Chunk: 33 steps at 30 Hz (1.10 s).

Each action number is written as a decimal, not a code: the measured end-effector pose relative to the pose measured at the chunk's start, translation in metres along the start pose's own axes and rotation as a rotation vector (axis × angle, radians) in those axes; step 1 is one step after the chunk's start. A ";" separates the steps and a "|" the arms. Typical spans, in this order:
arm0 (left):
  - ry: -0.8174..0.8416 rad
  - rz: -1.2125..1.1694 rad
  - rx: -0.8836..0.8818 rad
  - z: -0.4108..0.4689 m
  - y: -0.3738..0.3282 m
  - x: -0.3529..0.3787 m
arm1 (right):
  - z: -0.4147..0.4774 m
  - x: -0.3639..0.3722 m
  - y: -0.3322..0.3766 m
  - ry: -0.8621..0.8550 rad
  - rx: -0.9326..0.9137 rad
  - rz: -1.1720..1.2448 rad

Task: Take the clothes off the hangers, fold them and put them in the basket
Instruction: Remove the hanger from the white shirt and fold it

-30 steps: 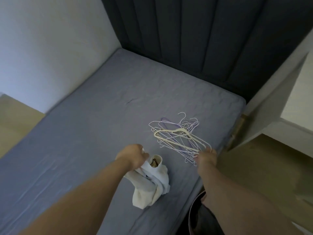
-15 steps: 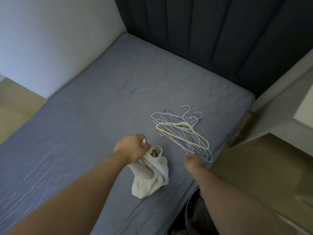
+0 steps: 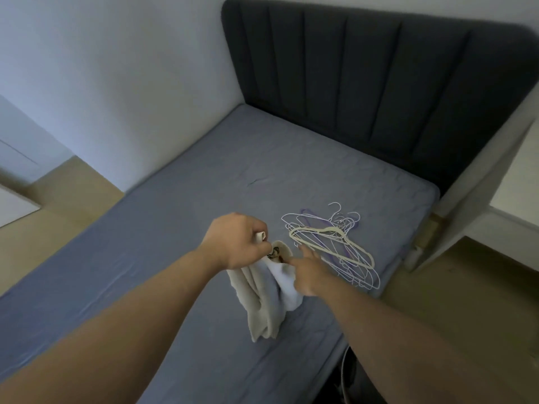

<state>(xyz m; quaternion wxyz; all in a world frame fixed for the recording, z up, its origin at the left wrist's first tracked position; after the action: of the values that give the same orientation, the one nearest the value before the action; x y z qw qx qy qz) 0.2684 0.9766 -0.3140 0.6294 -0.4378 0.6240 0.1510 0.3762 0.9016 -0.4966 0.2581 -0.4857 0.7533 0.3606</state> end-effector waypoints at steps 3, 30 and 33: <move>-0.124 0.032 0.090 -0.045 -0.007 -0.039 | -0.030 -0.002 0.019 0.025 0.036 -0.158; -0.491 -0.205 0.167 -0.377 0.086 -0.206 | -0.441 -0.062 0.194 -0.777 0.083 0.381; -0.517 -0.200 0.161 -0.392 0.081 -0.195 | -0.448 -0.047 0.191 -0.844 0.045 0.355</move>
<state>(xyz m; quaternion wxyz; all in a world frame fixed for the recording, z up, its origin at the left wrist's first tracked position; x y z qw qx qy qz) -0.0823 0.8024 -0.1007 0.8120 -0.3927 0.4068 0.1448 0.2021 0.6223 -0.1345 0.4871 -0.1543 0.6614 0.5491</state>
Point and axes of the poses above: each hand's wrist, its own z-axis towards the middle knuckle, its own x-axis out of the palm, y = z × x, the point moved 8 cm from there along z, towards the middle knuckle, and after that the axes turned 9 degrees about -z, right-handed, at the moved point
